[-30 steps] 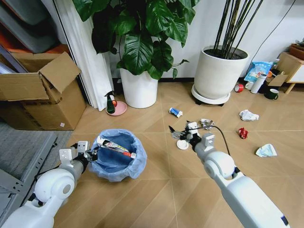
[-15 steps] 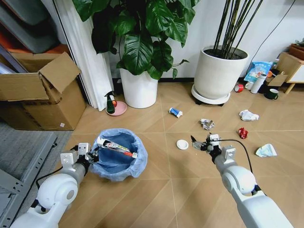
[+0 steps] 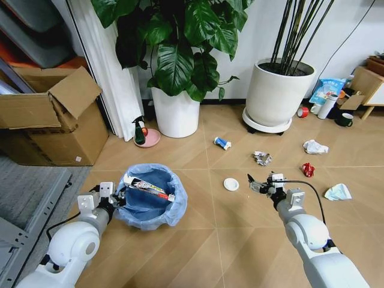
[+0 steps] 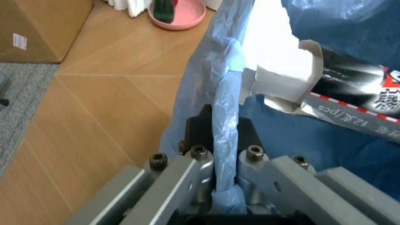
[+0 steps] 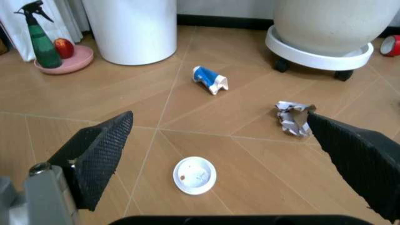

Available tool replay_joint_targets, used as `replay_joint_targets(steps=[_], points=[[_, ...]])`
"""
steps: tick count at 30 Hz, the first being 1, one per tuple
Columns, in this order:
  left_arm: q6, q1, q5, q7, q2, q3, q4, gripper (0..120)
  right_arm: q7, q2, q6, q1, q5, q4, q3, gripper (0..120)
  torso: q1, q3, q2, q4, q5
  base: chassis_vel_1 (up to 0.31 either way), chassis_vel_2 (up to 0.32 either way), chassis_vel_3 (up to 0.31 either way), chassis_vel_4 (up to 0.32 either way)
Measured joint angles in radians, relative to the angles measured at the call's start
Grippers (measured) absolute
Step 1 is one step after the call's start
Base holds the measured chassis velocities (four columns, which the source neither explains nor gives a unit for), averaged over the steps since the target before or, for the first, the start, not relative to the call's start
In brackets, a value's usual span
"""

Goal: Pick up the trash bin and place the garbage on the floor into it.

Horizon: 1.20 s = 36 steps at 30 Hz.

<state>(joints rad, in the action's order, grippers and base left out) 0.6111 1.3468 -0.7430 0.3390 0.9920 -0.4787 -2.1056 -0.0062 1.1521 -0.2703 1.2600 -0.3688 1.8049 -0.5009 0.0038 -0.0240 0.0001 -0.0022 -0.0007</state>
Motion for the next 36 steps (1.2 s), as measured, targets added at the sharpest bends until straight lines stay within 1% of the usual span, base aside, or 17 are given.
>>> replay_joint_targets(steps=[14,34,36], points=[[-0.003,0.03,0.011,-0.003,0.0,-0.012,-0.019,0,-0.017,0.005,0.002,-0.006,0.009,-0.014,0.006,100,0.0,0.0,0.0,0.0,0.0,-0.06,0.054,0.055,-0.051],[-0.011,0.072,0.028,-0.004,0.001,-0.027,-0.056,0,-0.025,0.017,0.031,-0.001,0.036,-0.024,0.014,100,0.0,0.0,0.0,0.0,-0.0003,-0.117,0.124,0.124,-0.129],[-0.013,0.073,0.028,-0.004,0.001,-0.028,-0.06,0,-0.027,0.017,0.035,0.0,0.041,-0.024,0.013,100,0.0,0.0,0.0,0.0001,0.0002,-0.155,0.133,0.146,-0.146]])
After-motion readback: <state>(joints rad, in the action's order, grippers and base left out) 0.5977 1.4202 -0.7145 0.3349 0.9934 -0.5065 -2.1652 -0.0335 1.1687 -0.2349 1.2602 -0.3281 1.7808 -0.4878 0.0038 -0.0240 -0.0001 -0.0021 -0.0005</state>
